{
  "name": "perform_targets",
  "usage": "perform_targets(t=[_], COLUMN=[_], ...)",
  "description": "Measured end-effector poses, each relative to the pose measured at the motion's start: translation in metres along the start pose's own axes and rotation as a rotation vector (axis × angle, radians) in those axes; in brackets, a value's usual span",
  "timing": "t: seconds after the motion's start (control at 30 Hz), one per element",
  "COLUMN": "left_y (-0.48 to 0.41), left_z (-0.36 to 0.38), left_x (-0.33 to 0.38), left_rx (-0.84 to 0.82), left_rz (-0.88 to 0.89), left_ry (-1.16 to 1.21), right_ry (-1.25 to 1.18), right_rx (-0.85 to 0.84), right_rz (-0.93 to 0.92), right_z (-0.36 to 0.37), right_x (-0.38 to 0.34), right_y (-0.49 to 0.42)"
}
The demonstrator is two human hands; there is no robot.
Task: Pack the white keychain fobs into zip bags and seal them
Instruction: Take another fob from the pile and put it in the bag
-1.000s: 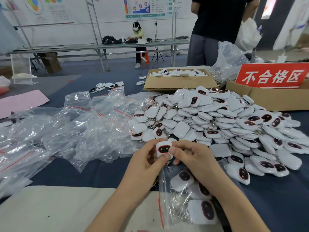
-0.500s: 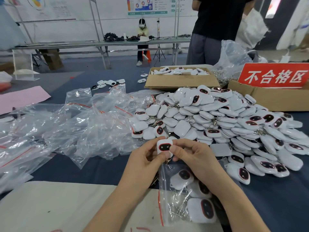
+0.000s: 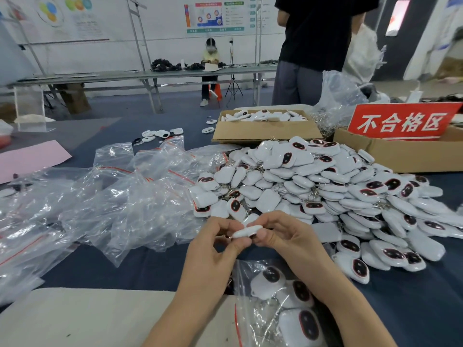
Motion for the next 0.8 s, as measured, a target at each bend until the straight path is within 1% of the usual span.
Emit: perform_targets(t=[0.2, 0.37, 0.5, 0.57, 0.8], left_y=[0.0001, 0.0007, -0.0004, -0.0011, -0.0019], left_z=[-0.0025, -0.0014, -0.0002, -0.0013, -0.0034], left_x=[0.0013, 0.0021, 0.0043, 0.0029, -0.0039], left_rx=[0.034, 0.023, 0.023, 0.029, 0.039], left_rz=[-0.008, 0.005, 0.038, 0.027, -0.01], left_ry=[-0.007, -0.01, -0.11, -0.138, -0.096], right_ry=[-0.027, 0.005, -0.031, -0.016, -0.029], right_rx=[-0.001, 0.04, 0.065, 0.08, 0.104], right_rz=[0.021, 0.046, 0.08, 0.076, 0.099], right_z=[0.0015, 0.0001, -0.0013, -0.0013, 0.0001], right_x=[0.0011, -0.0001, -0.0018, -0.0043, -0.0048], right_y=[0.0007, 0.0021, 0.0021, 0.0022, 0.0013])
Point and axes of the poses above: each hand's wrist, its own y-axis away from the middle knuckle, its own z-axis out of the palm, x = y × z, the point moved 6 cm from there along -y, towards the middle knuckle, and after that the axes turned 10 degrees about -x, right-handed, at the moved point
